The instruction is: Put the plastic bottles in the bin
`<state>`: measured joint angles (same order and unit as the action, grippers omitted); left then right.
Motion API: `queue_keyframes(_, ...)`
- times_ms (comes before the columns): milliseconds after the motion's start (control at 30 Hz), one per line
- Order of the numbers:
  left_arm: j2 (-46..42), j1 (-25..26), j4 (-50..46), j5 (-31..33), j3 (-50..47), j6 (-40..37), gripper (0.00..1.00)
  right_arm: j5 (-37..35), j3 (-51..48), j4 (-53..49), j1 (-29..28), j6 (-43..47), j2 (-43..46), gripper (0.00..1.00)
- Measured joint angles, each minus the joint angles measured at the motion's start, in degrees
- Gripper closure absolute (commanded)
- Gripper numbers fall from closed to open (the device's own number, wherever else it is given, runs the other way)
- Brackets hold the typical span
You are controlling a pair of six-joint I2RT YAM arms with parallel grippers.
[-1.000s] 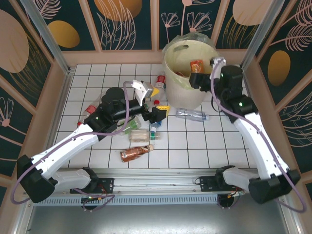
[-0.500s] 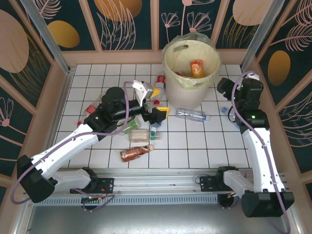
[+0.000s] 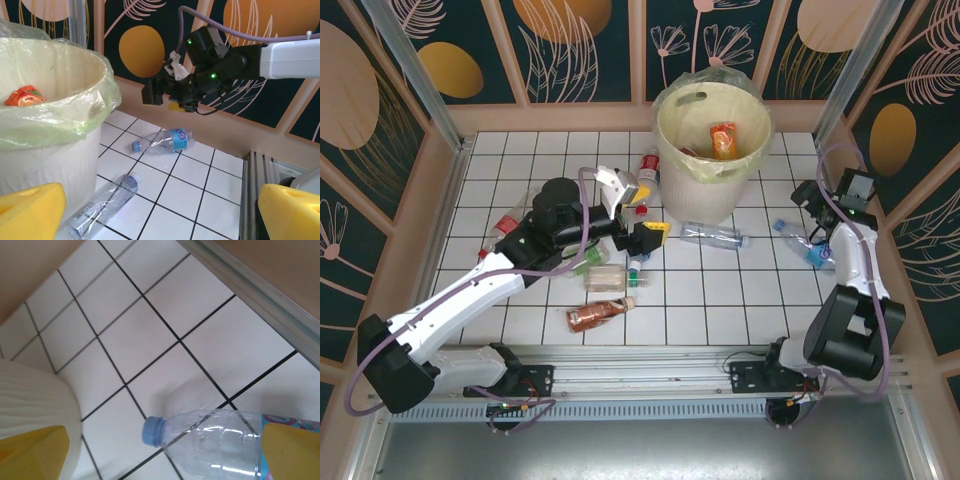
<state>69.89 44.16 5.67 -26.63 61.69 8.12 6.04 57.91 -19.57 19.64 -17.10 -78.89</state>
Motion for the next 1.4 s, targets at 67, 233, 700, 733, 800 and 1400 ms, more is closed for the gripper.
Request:
queue_keyframes(67,0.39,0.00,-0.24,-0.15,0.20,0.00,0.01,-0.20,0.17,0.09,0.22,0.72,-1.81,0.01)
queue_keyframes(233,0.92,0.00,-0.42,-0.70,0.26,0.00,0.01,-1.73,0.20,0.07,0.68,2.27,-4.26,0.01)
queue_keyframes(700,1.07,0.00,-0.39,-1.95,0.26,0.04,0.01,-4.55,0.07,0.11,2.03,3.67,-9.05,0.01)
queue_keyframes(733,1.07,0.00,-0.39,-2.03,0.26,0.04,0.01,-4.52,-0.15,0.11,2.03,3.63,-9.05,0.01)
queue_keyframes(800,1.07,0.00,-0.39,-2.12,0.26,0.04,0.01,-4.48,-0.70,0.11,2.03,3.26,-9.03,0.01)
queue_keyframes(1400,1.20,0.00,-0.37,-2.99,0.26,0.48,0.01,-1.29,-5.27,-1.20,-3.50,0.50,-4.94,0.01)
